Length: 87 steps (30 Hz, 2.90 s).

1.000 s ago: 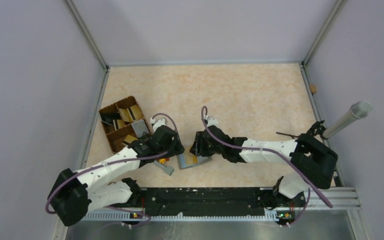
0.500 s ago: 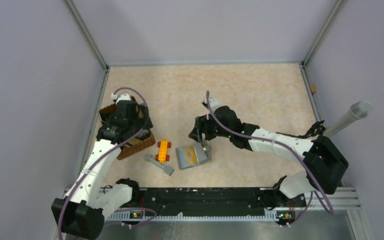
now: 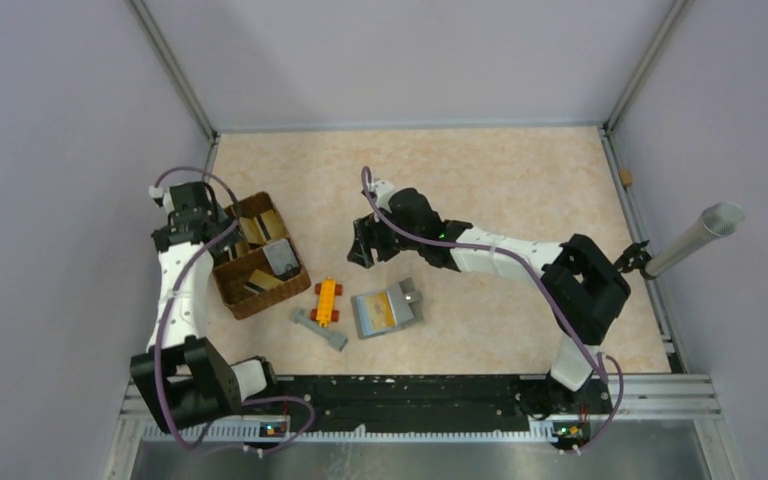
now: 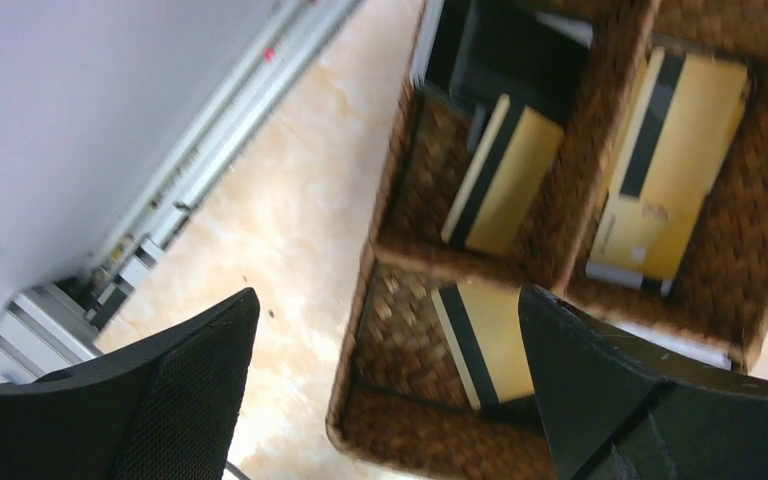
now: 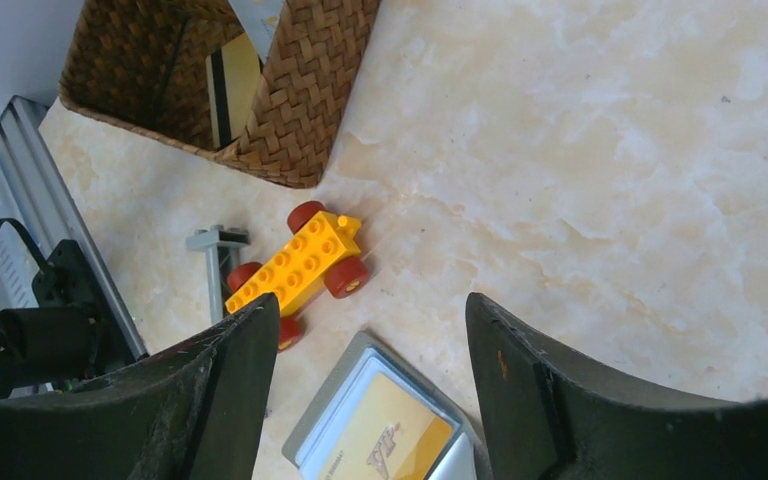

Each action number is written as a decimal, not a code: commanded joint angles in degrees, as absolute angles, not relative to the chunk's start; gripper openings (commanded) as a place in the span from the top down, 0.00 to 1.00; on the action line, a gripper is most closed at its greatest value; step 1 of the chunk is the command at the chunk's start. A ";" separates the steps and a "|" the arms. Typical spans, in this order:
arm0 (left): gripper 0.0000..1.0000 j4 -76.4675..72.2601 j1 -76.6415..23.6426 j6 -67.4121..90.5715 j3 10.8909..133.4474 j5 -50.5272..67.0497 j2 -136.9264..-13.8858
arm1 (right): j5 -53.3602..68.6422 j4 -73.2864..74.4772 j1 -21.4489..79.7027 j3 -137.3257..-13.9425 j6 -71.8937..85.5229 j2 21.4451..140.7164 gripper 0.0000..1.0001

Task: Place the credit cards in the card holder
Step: Pick up the credit card from the storage box.

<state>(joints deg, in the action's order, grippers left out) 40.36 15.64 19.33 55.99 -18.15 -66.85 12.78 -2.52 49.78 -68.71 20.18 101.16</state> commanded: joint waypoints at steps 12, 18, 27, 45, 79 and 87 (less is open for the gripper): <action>0.01 32.39 25.81 11.84 69.81 -12.23 -84.74 | 15.74 -8.79 50.22 -57.43 23.24 89.31 0.34; 0.01 31.75 25.93 10.07 70.10 -9.15 -87.72 | 17.41 -10.19 50.15 -54.58 24.58 87.57 0.34; 0.05 33.20 26.28 9.87 73.10 -12.20 -93.60 | 17.67 -10.68 49.53 -52.92 25.76 86.49 0.36; 0.16 34.40 26.98 8.80 76.03 -14.37 -98.98 | 19.85 -13.31 49.40 -50.94 28.19 85.79 0.39; 0.45 32.39 27.15 9.16 73.18 -15.99 -93.11 | 21.66 -14.75 49.35 -50.71 30.00 87.30 0.41; 0.55 32.02 27.16 9.10 72.87 -15.89 -92.88 | 21.87 -14.93 49.31 -50.72 30.13 87.79 0.41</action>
